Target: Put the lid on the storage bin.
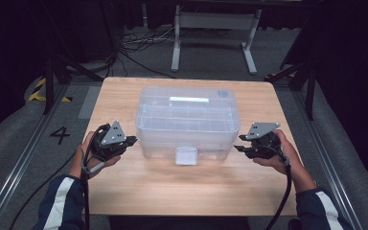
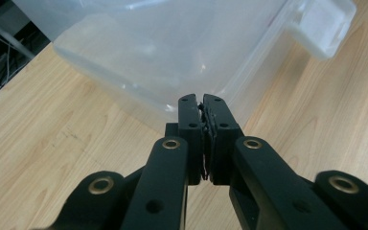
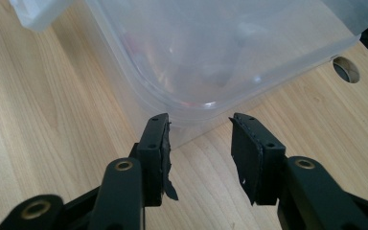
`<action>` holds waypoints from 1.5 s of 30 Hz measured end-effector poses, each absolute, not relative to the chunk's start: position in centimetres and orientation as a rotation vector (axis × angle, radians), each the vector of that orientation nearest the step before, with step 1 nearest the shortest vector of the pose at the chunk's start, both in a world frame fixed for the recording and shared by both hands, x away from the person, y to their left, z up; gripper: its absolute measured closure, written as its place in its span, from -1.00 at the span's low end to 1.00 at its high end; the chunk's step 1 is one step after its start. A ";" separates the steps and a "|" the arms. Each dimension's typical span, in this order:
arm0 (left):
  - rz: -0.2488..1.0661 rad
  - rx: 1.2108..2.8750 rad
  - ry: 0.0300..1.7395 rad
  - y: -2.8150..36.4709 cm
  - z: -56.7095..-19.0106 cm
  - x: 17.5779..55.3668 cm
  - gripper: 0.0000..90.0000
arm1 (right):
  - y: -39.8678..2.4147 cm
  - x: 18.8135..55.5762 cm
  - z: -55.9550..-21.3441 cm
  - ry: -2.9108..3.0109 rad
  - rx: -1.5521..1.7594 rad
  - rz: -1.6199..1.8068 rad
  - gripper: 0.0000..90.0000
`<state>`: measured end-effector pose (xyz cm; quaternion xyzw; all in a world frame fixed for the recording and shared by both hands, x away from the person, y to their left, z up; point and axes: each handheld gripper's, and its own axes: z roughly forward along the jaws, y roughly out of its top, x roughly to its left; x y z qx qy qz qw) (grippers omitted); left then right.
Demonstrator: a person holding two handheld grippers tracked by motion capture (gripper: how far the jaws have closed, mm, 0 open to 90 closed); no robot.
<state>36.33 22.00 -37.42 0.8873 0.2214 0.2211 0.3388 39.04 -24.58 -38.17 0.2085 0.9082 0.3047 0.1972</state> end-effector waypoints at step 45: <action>0.602 2.439 0.684 26.8 -43.6 33.4 0.36 | -31.2 35.8 -41.9 2.477 0.663 0.709 0.07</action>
